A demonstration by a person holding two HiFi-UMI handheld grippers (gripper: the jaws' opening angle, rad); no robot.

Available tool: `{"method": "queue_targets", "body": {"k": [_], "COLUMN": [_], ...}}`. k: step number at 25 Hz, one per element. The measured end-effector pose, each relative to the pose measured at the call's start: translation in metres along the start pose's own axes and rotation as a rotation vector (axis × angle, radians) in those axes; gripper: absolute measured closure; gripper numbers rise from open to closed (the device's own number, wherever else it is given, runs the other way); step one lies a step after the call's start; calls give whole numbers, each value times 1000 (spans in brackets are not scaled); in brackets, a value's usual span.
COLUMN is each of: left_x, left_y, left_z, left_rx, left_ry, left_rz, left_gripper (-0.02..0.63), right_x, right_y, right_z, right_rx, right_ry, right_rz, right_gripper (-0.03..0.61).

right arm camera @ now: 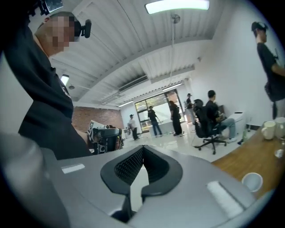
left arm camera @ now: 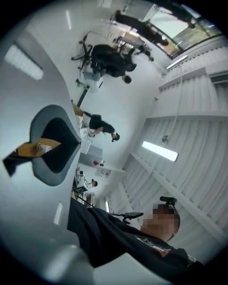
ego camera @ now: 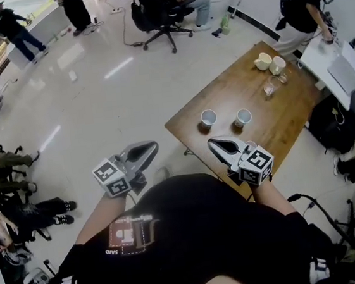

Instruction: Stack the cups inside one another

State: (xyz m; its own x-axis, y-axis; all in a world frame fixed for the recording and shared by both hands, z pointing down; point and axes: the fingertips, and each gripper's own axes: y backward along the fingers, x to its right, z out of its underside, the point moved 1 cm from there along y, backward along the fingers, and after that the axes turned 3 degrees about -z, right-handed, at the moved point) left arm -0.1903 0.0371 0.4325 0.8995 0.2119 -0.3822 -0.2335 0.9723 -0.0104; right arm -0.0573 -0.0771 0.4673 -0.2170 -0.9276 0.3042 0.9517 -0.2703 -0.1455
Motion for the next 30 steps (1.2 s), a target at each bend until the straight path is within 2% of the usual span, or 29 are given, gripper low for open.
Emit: {"method": "queue_targets", "body": {"k": [4,8,11,14,17,19,25,30], "left_x": [-40,-51,-54,-33,-2,18,61,61], "left_y": [-87,-155,-192,-215,-229,-236,-247,-247], "left_z": [-5,4,8,25,48,60,78,84], "left_rx": [-114,-256,-305,-334,-368,-377,-384,-388], "left_ry": [17,10,19,12,12,-4,-28,-10], "left_rz": [273,581,683,753,788,792,697,635], "left_gripper": [612,612,612,612,612,612,611,611], "right_x": [55,73,70,55,39,34,42,62], "right_y": [30,88,126,164,201,223,262,262], "right_z": [-18,-12,4,20,37,48,76,88], "right_rx": [86,211,259,284,311,316,278,228], "right_ry": [-44,-149,-188,-206,-212,-211,-203,-209], "right_rz": [307,672,879,1001,1065,1073,979,929], "right_gripper": [563,563,563,563,548,538,502,482]}}
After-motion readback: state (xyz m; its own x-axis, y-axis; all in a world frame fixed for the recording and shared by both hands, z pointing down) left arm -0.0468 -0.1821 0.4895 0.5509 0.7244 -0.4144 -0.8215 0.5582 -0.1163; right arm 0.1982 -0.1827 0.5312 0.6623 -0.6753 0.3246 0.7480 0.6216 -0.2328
